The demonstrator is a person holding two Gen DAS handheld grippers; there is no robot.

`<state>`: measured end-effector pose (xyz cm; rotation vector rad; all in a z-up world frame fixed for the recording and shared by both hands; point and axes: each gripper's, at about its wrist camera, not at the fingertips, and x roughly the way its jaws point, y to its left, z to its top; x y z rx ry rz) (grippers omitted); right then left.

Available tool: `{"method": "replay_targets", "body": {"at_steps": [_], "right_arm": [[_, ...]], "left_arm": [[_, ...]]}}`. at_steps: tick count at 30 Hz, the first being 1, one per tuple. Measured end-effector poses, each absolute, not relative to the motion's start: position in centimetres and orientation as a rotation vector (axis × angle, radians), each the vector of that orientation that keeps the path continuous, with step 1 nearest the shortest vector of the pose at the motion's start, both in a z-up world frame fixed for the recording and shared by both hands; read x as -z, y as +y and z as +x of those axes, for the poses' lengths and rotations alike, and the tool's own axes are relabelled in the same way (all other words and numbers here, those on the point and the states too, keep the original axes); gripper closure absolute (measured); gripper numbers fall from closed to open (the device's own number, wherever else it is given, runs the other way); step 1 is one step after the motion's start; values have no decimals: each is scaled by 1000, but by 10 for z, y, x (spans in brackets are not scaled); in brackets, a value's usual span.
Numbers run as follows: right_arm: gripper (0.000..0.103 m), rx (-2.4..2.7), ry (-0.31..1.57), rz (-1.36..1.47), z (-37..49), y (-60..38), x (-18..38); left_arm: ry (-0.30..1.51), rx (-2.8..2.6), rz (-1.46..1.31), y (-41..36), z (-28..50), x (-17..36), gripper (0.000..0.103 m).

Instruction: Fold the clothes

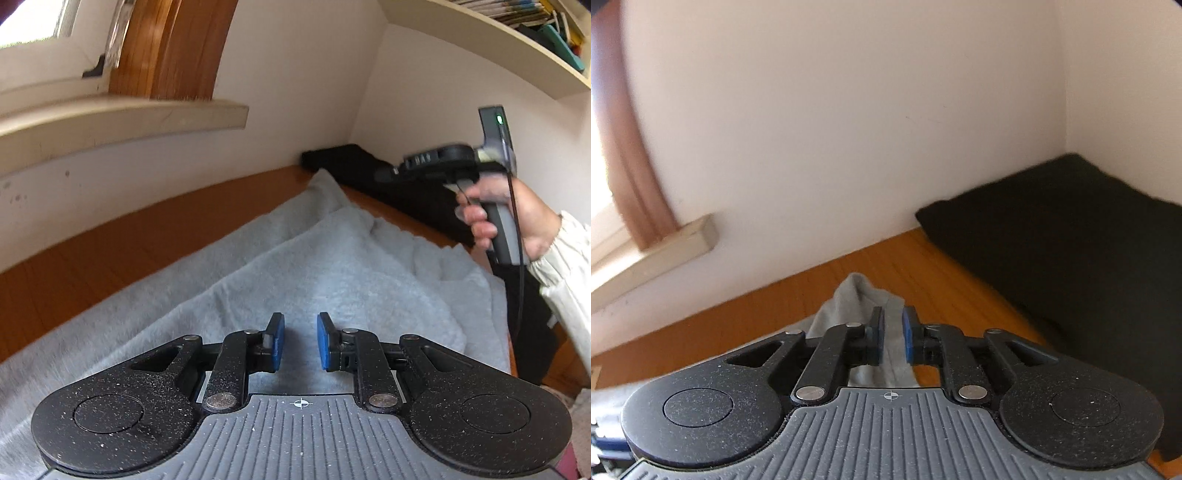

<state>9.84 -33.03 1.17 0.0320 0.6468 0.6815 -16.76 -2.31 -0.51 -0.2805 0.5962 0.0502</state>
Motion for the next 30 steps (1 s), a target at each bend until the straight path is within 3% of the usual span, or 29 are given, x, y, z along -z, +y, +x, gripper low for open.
{"method": "replay_targets", "body": {"at_steps": [2,8,10,11,14,16,20,30], "right_arm": [[59,-712,665,-4,104,-310,-7],[58,-742,719,-55,124,-264,10],[70,-761,744,-32,131,-255,14],[97,-747,735,-15,133,-256,13],[99,-682,694,43,136,-263,11],[98,-642,673,56,135,-266,10],[74,-575,645,3,125,-266,6],[69,-733,808,31,74,-319,5]], "left_arm": [[594,-52,-283,-23,-168,5,78],[586,-71,-304,-20,-173,7,78],[591,-75,-308,-18,-169,7,78],[594,-76,-309,-19,-168,6,78],[596,-81,-307,-20,-168,6,78],[597,-82,-308,-20,-168,6,78],[596,-82,-300,-21,-168,6,73],[599,-89,-287,-24,-165,6,72]]}}
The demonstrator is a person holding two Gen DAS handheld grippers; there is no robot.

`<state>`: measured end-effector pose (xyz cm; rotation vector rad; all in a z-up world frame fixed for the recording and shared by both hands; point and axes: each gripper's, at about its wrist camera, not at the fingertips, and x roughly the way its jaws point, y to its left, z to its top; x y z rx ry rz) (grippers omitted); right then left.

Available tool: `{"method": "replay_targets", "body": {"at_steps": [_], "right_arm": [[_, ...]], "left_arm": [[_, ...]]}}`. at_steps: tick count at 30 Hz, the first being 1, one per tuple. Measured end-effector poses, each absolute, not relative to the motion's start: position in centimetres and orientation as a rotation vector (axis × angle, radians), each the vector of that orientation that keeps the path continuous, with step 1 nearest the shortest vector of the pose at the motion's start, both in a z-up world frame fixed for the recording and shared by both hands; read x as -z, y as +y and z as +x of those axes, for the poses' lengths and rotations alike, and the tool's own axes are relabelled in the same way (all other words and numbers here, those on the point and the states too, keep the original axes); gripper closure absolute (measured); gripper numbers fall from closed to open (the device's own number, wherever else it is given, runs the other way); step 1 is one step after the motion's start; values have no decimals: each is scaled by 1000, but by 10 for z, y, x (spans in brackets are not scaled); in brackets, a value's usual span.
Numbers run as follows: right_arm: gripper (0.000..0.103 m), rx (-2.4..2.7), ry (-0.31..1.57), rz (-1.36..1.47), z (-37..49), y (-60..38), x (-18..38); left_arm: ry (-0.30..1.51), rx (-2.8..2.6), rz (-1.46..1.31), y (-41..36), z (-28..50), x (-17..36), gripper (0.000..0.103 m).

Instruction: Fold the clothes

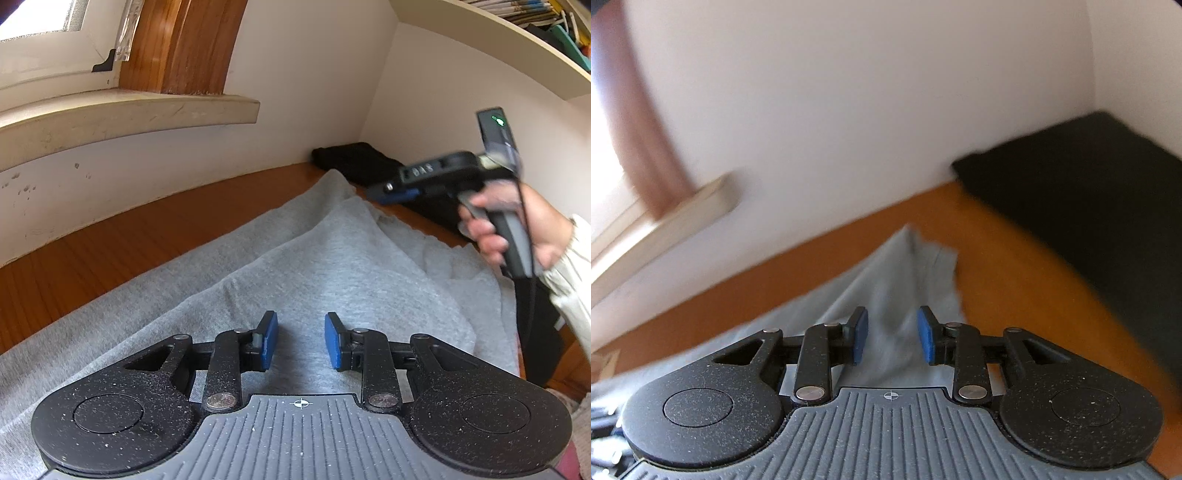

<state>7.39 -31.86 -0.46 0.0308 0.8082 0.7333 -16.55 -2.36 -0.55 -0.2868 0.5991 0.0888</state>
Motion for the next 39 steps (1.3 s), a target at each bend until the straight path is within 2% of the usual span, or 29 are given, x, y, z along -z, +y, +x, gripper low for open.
{"method": "replay_targets", "body": {"at_steps": [2,5,8,9,11,15,17,19,22,26,28,30,35,37,39], "right_arm": [[68,-746,825,39,63,-316,7],[63,-760,837,44,55,-303,9],[62,-770,831,14,59,-285,9],[71,-766,823,-6,59,-279,9],[100,-760,770,-3,57,-274,3],[100,-797,568,85,36,-296,-26],[100,-771,578,42,30,-298,-23],[100,-717,667,-1,36,-300,-8],[97,-672,771,4,49,-309,11],[74,-656,748,68,62,-322,9],[72,-660,752,75,71,-318,8],[64,-652,765,66,81,-314,10],[62,-641,759,101,89,-320,14],[56,-645,749,119,86,-327,17],[55,-656,726,136,83,-337,22]], "left_arm": [[598,-91,-286,-24,-166,6,71],[594,-94,-281,-24,-166,6,63],[592,-94,-280,-24,-167,6,60],[590,-95,-282,-23,-167,6,60],[587,-96,-288,-22,-168,6,58],[575,-105,-293,-21,-170,5,49],[575,-107,-293,-21,-170,5,48],[576,-107,-292,-21,-169,5,46],[575,-108,-290,-21,-169,4,42],[578,-107,-286,-21,-169,6,40],[578,-108,-286,-20,-169,6,39],[575,-110,-282,-21,-170,6,37],[555,-117,-263,-23,-173,3,37],[545,-113,-261,-24,-172,-1,35],[546,-110,-275,-24,-166,-7,35]]}}
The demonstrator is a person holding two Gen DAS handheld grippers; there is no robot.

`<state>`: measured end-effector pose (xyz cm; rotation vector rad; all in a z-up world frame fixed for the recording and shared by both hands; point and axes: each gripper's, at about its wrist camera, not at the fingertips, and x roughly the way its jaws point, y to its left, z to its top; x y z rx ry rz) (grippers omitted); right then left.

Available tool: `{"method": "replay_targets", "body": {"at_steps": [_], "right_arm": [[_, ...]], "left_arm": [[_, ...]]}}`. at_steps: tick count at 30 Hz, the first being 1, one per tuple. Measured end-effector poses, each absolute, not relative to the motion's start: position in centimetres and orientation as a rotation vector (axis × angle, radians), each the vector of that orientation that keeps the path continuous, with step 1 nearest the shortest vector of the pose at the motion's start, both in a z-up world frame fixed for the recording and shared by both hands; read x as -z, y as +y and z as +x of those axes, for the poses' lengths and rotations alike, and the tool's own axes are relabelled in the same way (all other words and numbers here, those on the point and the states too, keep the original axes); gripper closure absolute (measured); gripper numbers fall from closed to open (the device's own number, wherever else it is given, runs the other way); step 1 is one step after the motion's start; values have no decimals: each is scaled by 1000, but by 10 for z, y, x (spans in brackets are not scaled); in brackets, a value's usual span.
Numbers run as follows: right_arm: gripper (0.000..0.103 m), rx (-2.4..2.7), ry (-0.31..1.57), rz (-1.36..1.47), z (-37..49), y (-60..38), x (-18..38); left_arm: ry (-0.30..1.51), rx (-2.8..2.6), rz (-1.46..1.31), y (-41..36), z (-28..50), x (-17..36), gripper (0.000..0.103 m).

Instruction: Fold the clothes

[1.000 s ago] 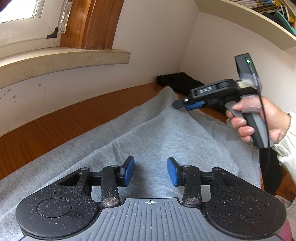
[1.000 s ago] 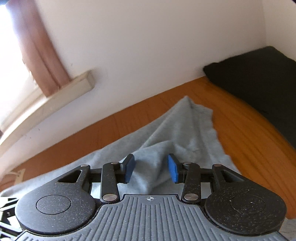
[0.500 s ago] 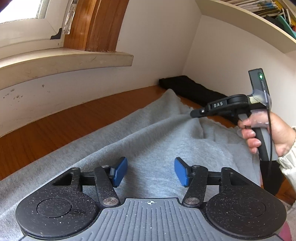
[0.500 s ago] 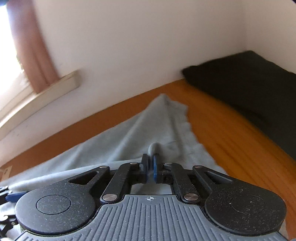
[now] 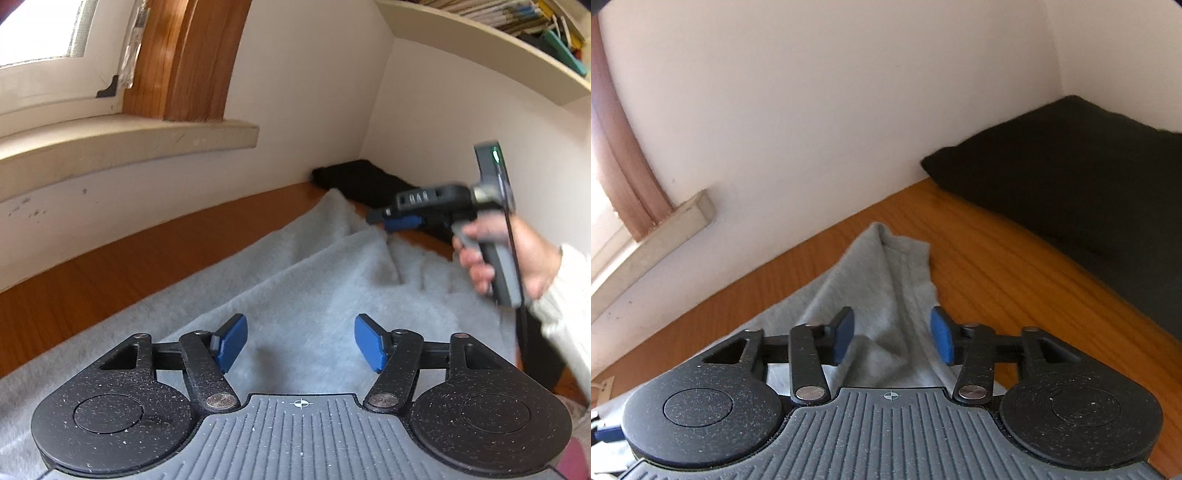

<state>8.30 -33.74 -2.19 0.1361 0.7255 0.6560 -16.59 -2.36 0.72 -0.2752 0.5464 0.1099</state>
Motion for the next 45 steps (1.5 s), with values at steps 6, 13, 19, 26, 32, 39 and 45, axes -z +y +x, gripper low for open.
{"method": "replay_targets", "body": {"at_steps": [6,13,19,26,32,39,45], "right_arm": [[55,-693,625,4,68,-345,29],[53,-733,630,46,70,-349,31],[53,-735,633,82,73,-353,32],[53,-719,629,66,72,-351,32],[54,-777,709,80,73,-337,25],[95,-776,749,99,88,-311,22],[94,-752,621,193,89,-318,10]], "left_arm": [[613,-61,-174,-34,-101,-25,44],[753,-27,-129,-18,-37,-3,49],[651,39,-187,-2,-59,-13,102],[613,-50,-215,10,-74,-10,77],[601,-62,-223,1,-93,-5,39],[570,-26,-246,-27,-123,-7,37],[595,8,-232,-37,-131,8,37]]}}
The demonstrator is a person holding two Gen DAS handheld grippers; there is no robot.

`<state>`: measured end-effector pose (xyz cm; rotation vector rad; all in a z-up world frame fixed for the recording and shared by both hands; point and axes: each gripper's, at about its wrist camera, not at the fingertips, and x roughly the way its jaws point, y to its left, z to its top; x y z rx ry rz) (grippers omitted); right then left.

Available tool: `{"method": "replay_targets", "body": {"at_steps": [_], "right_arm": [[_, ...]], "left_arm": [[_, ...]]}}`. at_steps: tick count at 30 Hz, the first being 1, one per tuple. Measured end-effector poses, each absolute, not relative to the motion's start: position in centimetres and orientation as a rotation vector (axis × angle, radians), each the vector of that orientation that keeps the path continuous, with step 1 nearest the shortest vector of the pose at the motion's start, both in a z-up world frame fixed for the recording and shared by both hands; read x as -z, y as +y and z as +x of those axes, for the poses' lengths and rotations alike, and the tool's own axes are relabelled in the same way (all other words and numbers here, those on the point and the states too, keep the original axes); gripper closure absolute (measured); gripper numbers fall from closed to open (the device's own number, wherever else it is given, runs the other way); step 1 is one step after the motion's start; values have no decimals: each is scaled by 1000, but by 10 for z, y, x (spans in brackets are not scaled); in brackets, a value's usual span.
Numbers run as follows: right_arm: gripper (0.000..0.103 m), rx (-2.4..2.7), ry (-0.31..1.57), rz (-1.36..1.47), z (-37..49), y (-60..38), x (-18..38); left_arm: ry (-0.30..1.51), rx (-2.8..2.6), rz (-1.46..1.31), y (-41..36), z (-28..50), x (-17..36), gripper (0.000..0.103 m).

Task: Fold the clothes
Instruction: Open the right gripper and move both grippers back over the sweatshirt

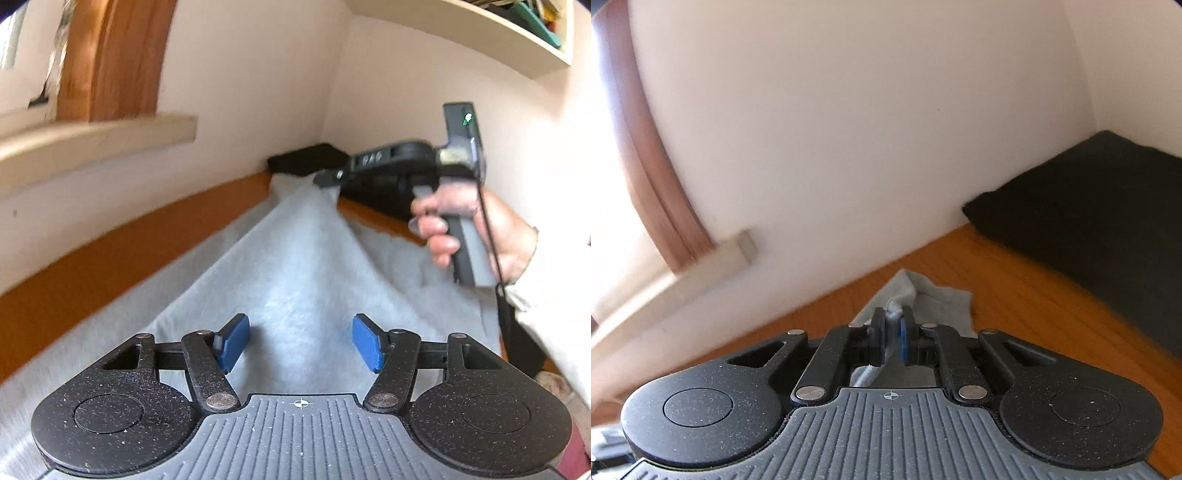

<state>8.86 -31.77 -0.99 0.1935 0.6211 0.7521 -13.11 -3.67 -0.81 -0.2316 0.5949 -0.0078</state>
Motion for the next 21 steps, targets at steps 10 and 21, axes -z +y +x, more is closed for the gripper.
{"method": "replay_targets", "body": {"at_steps": [10,21], "right_arm": [[56,-756,609,8,64,-307,6],[49,-1196,586,-186,-84,-221,2]], "left_arm": [[580,-138,-215,-22,-159,-23,26],[567,-395,-195,49,-298,-61,15]]}}
